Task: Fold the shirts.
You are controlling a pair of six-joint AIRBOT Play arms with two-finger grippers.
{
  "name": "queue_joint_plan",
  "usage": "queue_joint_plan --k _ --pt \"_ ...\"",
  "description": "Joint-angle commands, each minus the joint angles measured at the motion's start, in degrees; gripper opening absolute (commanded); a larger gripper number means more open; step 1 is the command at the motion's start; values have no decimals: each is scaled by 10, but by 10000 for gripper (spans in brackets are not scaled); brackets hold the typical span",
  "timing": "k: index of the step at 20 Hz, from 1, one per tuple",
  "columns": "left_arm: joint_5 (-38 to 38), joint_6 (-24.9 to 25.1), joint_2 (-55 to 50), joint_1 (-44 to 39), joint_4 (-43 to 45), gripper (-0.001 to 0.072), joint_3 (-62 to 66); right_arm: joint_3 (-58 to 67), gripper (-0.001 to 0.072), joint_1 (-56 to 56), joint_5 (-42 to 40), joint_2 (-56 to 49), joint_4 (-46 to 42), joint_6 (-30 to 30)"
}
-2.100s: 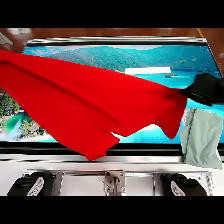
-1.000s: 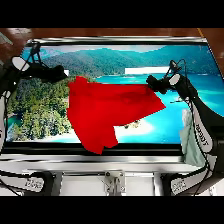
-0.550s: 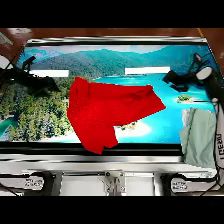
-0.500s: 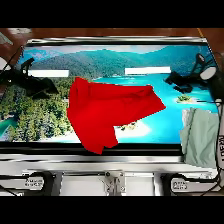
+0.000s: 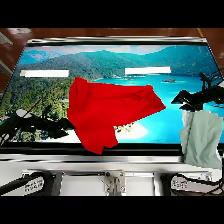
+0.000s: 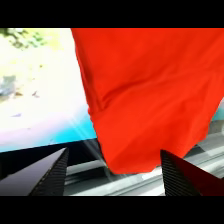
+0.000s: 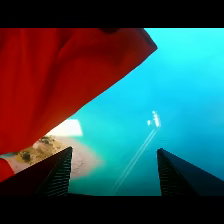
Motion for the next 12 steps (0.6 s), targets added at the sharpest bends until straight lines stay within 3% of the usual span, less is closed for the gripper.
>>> queue_joint_plan --k 1,8,9,11,12 --pt "77 23 1 -26 -45 675 -54 -9 636 15 -22 0 16 -10" --pt "205 23 -43 -97 -137 657 -54 -9 636 34 -64 0 16 4" --pt "222 23 -51 -110 -155 628 -54 -9 636 34 -64 0 14 4" --pt "235 23 -63 -129 -180 308 -54 -9 636 34 -67 0 14 8" --pt "235 23 -63 -134 -181 203 -54 -9 637 34 -68 0 13 9"
